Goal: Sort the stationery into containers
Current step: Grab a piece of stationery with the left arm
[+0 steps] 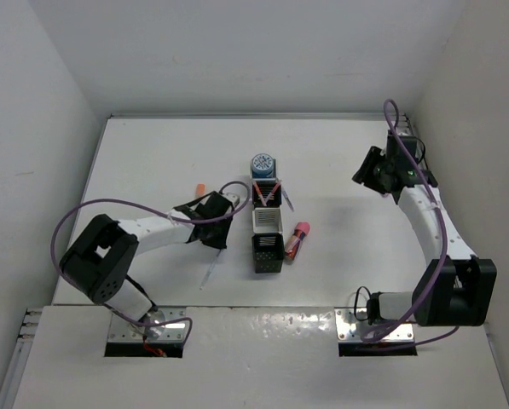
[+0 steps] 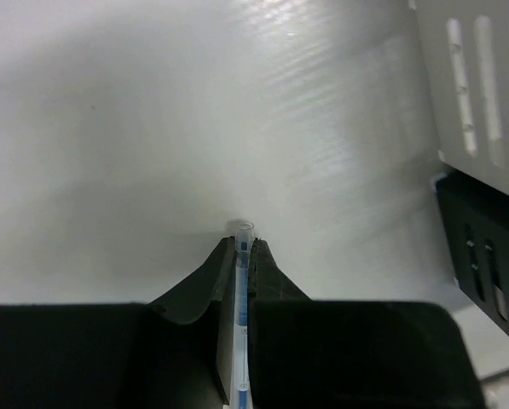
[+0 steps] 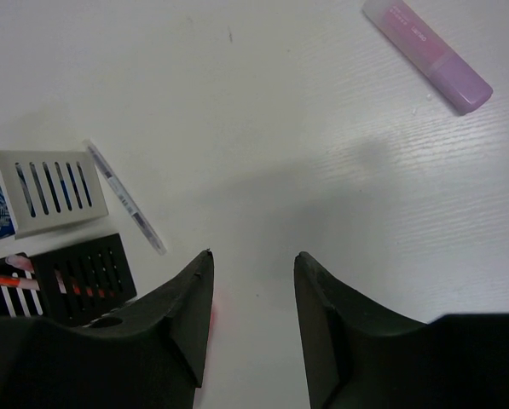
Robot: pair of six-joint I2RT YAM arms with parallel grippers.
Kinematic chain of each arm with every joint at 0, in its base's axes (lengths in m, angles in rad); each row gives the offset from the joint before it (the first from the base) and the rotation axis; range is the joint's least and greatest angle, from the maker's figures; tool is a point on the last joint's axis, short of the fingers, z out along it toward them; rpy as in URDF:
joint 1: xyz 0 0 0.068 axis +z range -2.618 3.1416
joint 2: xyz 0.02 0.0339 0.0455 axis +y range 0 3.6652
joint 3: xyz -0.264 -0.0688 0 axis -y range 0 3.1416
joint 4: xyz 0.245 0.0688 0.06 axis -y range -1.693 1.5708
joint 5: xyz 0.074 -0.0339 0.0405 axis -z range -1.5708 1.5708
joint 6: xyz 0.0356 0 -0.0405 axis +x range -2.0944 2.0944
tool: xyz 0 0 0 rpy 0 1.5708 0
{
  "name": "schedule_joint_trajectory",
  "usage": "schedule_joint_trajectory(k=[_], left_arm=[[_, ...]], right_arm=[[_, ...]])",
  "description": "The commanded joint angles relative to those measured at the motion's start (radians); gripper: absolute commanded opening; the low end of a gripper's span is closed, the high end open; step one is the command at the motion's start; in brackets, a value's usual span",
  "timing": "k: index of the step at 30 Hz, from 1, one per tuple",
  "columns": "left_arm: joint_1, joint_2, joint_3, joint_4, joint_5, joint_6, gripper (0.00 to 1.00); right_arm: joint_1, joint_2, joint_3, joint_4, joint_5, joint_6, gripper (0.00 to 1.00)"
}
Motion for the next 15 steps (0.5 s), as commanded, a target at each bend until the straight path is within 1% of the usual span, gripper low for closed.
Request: schedule_joint_trajectory(k=[1, 3, 5, 6, 8, 9, 10, 11, 12, 14, 15], left_arm=[[0.005, -0.096, 0.029, -0.005, 0.073, -0.006, 0.00], [0.030, -0.175, 0.057, 0.011, 0.073, -0.002, 0.00], [0.050, -0.249, 0.091, 0.078, 0.097, 0.012, 0.00], [0.047, -0.318, 0.103, 0.124, 0.108, 0.040, 0.00], [0.038, -0.372, 0.121, 0.163, 0.137, 0.081, 0.00], [0.037, -0.395, 0.163, 0.173, 0.146, 0.109, 0.00], [0.037, -0.400, 0.186, 0.204, 0.159, 0.174, 0.00], [0.045, -0.403, 0.222, 0.219, 0.156, 0.201, 0.00], [0.051, -0.403, 0.235, 0.277, 0.160, 0.240, 0.00], [0.060, -0.391, 0.253, 0.363, 0.171, 0.273, 0.00], [0.060, -0.384, 0.258, 0.435, 0.189, 0.285, 0.00]], right_arm=[[-0.005, 0.013, 0.026, 0.001, -0.015, 0.008, 0.42], [-0.005, 0.019, 0.026, 0.001, -0.015, 0.005, 0.39], [-0.005, 0.029, 0.031, -0.002, -0.013, 0.000, 0.39], [-0.005, 0.033, 0.035, -0.005, -0.012, 0.002, 0.38], [-0.006, 0.047, 0.064, -0.022, -0.012, 0.005, 0.37], [-0.005, 0.064, 0.075, -0.028, -0.018, 0.008, 0.37], [0.000, 0.075, 0.099, -0.036, -0.022, 0.008, 0.36], [0.005, 0.090, 0.109, -0.048, -0.024, 0.014, 0.36], [0.006, 0.093, 0.116, -0.048, -0.024, 0.014, 0.36], [0.021, 0.105, 0.116, -0.035, -0.024, 0.012, 0.35], [0.031, 0.111, 0.115, -0.028, -0.032, 0.009, 0.34]])
